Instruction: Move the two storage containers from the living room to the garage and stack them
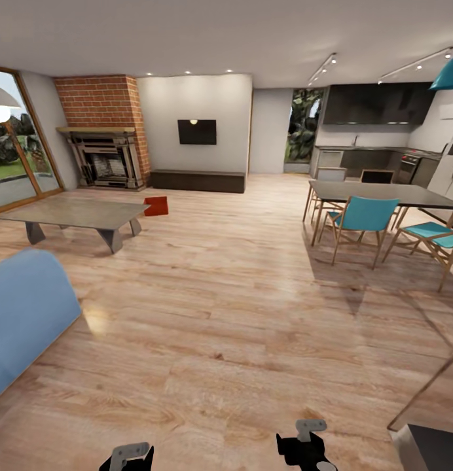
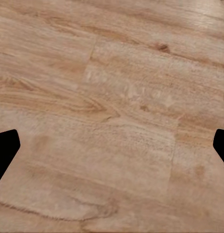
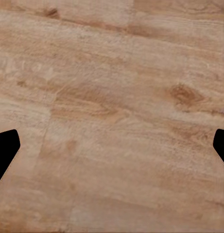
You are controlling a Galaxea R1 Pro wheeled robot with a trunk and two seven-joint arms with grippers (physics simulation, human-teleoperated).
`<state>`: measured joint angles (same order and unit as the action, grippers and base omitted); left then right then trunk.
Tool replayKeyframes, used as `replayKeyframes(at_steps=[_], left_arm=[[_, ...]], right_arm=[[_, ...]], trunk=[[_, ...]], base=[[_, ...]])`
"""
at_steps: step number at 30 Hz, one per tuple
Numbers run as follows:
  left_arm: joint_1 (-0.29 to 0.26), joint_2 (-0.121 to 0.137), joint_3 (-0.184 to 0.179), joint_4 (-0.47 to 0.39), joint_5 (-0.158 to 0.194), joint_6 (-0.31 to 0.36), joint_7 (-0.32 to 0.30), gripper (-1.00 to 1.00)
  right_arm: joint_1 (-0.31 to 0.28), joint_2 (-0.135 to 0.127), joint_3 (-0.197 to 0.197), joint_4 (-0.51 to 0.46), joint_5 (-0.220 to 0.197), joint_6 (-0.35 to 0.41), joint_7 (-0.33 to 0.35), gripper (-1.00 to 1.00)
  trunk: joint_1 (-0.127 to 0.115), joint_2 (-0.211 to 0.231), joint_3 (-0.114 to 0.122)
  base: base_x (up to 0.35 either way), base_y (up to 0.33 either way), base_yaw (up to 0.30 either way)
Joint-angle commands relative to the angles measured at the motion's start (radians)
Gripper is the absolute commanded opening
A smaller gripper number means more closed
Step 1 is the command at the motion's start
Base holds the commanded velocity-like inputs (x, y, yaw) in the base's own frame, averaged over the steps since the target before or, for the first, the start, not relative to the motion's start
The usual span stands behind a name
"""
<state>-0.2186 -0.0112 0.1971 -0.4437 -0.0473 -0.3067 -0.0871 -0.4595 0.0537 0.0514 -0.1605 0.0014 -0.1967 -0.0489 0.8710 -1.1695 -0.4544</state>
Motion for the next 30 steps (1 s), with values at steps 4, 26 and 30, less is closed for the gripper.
replayKeyframes(at_steps=[4,26,30], left_arm=[[-0.001,-0.001,0.008,0.000,-0.005,-0.003,-0.008,1.00],[-0.001,-0.001,0.008,0.000,-0.005,-0.003,-0.008,1.00],[-0.001,-0.001,0.008,0.000,-0.005,-0.003,-0.008,1.00]], right_arm=[[-0.001,0.000,0.005,0.001,0.000,-0.003,-0.005,1.00],[-0.001,0.000,0.005,0.001,0.000,-0.003,-0.005,1.00],[-0.001,0.000,0.005,0.001,0.000,-0.003,-0.005,1.00]], trunk=[[0.001,0.000,-0.001],[0.001,0.000,-0.001],[0.001,0.000,-0.001]], base=[[0.347,0.000,0.002],[0.347,0.000,0.000],[0.347,0.000,0.000]])
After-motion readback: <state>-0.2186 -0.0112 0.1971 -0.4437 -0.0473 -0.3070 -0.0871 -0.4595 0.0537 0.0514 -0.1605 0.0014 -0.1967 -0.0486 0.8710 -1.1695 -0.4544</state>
